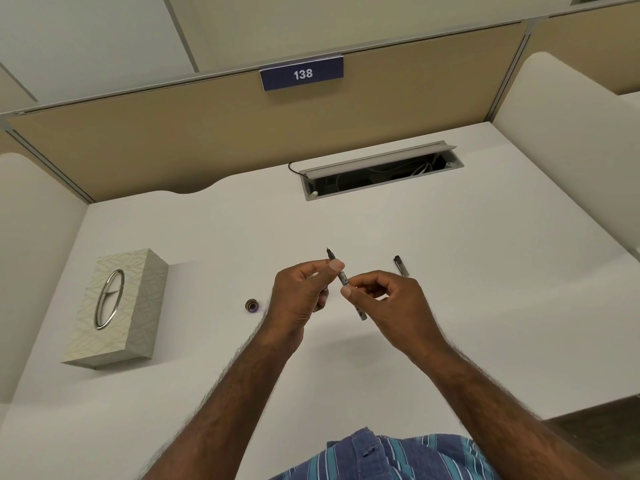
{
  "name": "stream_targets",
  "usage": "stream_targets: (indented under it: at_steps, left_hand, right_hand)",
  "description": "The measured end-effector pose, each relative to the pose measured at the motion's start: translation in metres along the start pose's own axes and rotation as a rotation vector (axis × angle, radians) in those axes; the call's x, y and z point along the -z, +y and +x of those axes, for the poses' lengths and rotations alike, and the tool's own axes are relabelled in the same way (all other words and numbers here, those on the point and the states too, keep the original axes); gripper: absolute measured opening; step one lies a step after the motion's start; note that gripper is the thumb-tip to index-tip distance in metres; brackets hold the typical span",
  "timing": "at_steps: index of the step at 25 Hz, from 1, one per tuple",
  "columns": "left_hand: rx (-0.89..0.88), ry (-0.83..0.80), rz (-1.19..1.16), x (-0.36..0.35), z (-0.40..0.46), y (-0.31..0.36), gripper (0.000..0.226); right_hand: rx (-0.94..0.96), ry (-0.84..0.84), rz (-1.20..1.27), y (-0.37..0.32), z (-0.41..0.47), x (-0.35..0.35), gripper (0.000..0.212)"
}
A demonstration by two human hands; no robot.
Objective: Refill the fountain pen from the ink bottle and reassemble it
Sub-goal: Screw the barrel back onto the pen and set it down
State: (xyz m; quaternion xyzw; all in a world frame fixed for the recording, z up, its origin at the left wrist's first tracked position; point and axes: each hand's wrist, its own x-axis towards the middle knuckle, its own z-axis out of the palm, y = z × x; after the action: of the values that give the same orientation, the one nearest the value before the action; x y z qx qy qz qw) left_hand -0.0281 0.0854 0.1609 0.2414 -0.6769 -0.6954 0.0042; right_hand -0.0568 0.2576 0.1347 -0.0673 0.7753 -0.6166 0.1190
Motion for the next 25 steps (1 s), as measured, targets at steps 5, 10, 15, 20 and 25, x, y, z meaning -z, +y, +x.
stream_targets:
  at_steps: [5, 10, 15, 20, 25]
  left_hand:
    - [0.014, -0.033, 0.065, -0.006, 0.007, -0.007, 0.018]
    - [0.005, -0.052, 0.179, -0.008, 0.011, -0.03, 0.026]
    - [0.043, -0.095, 0.206, -0.01, 0.008, -0.041, 0.021]
    - [0.075, -0.126, 0.213, -0.01, 0.008, -0.048, 0.023]
    - [0.089, -0.124, 0.214, -0.008, 0.012, -0.051, 0.024]
  right_hand:
    - [-0.026, 0.067, -0.101, 0.016, 0.009, 0.001, 0.006]
    - [-0.12, 0.179, -0.248, 0.05, 0.034, 0.005, 0.009]
    - [-0.208, 0.23, -0.393, 0.081, 0.063, 0.004, 0.011]
    - [-0.25, 0.267, -0.479, 0.097, 0.086, -0.006, 0.012]
    - [-0.264, 0.252, -0.571, 0.105, 0.094, -0.017, 0.021]
